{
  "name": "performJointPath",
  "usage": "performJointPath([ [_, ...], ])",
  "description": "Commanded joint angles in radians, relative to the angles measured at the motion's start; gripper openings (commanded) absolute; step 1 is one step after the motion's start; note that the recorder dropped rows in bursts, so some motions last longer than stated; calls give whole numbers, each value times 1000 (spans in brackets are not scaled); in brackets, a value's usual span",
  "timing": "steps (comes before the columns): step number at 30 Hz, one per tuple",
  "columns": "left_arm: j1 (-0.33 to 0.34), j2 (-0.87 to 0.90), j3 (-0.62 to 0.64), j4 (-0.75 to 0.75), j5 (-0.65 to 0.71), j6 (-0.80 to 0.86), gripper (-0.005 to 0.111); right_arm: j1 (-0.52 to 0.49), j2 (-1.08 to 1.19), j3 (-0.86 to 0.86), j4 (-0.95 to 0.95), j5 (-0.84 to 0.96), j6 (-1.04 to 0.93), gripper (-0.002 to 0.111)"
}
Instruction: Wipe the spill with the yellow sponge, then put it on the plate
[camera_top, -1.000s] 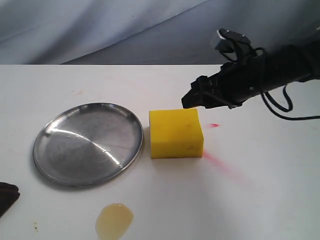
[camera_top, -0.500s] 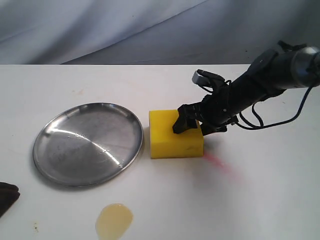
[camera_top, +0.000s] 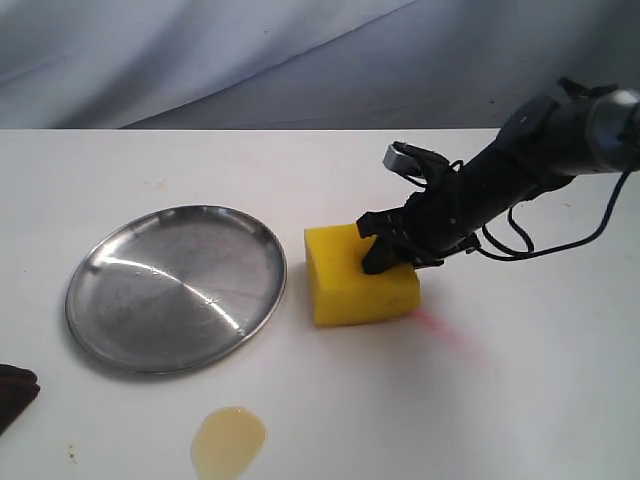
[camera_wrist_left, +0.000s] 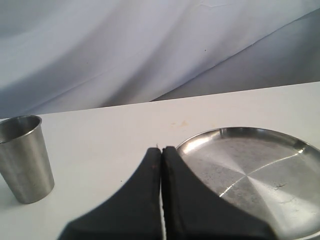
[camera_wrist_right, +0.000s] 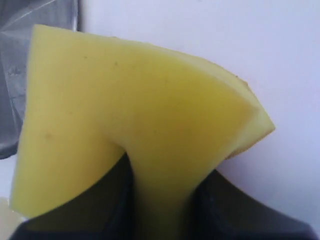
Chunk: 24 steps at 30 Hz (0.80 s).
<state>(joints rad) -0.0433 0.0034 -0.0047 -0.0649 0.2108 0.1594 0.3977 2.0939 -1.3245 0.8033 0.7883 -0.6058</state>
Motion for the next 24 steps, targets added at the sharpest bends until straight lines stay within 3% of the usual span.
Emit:
performJointPath([
  [1,-5,-3,5,-4,-5,0,0,2,-159,108,-14,-15,-26,0],
  [6,-5,-3,5,-4,-5,0,0,58,-340,266,-17,-16,-44,0],
  [11,-5,-3,5,-4,-5,0,0,224,-450,334,-17,-14,19,0],
  [18,-5,-3,5,-4,-5,0,0,479,-400,334,9,-134,112,0],
  [24,-5,-3,5,-4,-5,0,0,591,-322,334,46,-193,121,0],
])
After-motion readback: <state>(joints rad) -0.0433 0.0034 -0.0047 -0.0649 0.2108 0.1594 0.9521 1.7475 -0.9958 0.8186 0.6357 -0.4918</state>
